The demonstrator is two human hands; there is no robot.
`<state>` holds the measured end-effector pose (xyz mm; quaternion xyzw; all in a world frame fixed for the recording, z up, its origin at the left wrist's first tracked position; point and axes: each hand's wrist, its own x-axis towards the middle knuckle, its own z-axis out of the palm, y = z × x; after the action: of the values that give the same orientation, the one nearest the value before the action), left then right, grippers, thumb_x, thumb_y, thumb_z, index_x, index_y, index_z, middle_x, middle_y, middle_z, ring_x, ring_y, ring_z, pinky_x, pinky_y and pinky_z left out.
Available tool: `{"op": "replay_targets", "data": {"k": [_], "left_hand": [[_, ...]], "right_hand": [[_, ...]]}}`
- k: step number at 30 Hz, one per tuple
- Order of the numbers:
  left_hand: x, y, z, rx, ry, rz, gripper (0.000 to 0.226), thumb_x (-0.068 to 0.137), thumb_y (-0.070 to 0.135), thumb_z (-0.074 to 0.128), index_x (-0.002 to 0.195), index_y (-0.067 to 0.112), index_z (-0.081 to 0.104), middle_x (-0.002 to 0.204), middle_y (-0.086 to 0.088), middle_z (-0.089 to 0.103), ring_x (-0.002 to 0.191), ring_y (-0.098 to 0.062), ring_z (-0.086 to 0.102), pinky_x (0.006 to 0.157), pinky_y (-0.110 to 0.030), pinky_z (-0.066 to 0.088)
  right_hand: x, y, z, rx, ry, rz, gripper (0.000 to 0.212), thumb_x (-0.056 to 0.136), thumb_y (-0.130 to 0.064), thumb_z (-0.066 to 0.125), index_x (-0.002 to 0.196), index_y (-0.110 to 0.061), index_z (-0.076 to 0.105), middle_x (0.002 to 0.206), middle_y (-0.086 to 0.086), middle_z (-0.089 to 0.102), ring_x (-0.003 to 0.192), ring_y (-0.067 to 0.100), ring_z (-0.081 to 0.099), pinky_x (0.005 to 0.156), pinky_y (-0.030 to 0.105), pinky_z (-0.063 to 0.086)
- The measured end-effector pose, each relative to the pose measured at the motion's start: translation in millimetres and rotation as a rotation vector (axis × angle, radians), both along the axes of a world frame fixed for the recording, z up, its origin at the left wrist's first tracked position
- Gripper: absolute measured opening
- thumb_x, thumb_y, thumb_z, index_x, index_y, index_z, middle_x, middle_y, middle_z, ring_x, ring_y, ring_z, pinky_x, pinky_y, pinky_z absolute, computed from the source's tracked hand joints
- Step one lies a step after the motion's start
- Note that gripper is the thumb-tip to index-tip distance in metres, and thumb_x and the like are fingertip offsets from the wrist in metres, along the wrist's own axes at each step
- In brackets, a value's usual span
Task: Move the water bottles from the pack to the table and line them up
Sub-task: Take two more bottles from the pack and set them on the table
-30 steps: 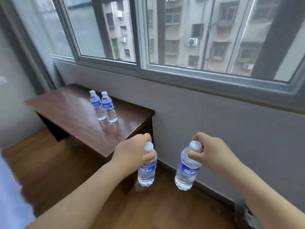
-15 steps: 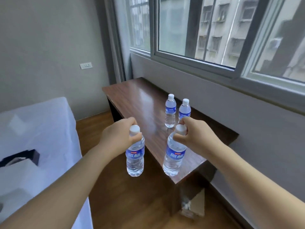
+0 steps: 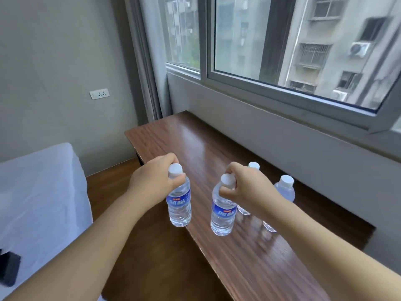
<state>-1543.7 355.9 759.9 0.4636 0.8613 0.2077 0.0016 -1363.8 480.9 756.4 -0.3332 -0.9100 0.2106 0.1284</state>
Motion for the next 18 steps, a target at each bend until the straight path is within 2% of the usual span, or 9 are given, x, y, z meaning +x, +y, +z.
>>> {"op": "replay_targets", "data": {"k": [4, 11, 18], "left_hand": [[-55, 55, -9, -0.031, -0.001, -0.114, 0.017, 0.081, 0.042, 0.056, 0.086, 0.027, 0.049, 0.084, 0.007, 0.058, 0.079, -0.019, 0.055, 0.063, -0.033, 0.042], [-134, 152, -26, -0.108, -0.021, -0.349, 0.015, 0.081, 0.04, 0.056, 0.087, 0.028, 0.048, 0.086, 0.007, 0.057, 0.08, -0.021, 0.053, 0.059, -0.029, 0.032], [-174, 230, -44, -0.157, -0.009, -0.471, 0.013, 0.083, 0.035, 0.053, 0.092, 0.026, 0.049, 0.093, 0.005, 0.057, 0.083, -0.022, 0.054, 0.06, -0.029, 0.033]], "right_hand": [[-47, 32, -12, -0.027, -0.009, -0.111, 0.027, 0.076, -0.028, 0.059, 0.097, -0.012, 0.052, 0.085, 0.006, 0.065, 0.081, 0.025, 0.06, 0.064, 0.034, 0.047], [-119, 78, -30, -0.081, -0.03, -0.358, 0.027, 0.079, -0.028, 0.06, 0.1, -0.014, 0.051, 0.088, 0.005, 0.062, 0.083, 0.026, 0.058, 0.063, 0.032, 0.041], [-164, 121, -47, -0.084, -0.03, -0.523, 0.029, 0.079, -0.028, 0.06, 0.102, -0.014, 0.052, 0.091, 0.006, 0.06, 0.086, 0.027, 0.056, 0.067, 0.034, 0.043]]}}
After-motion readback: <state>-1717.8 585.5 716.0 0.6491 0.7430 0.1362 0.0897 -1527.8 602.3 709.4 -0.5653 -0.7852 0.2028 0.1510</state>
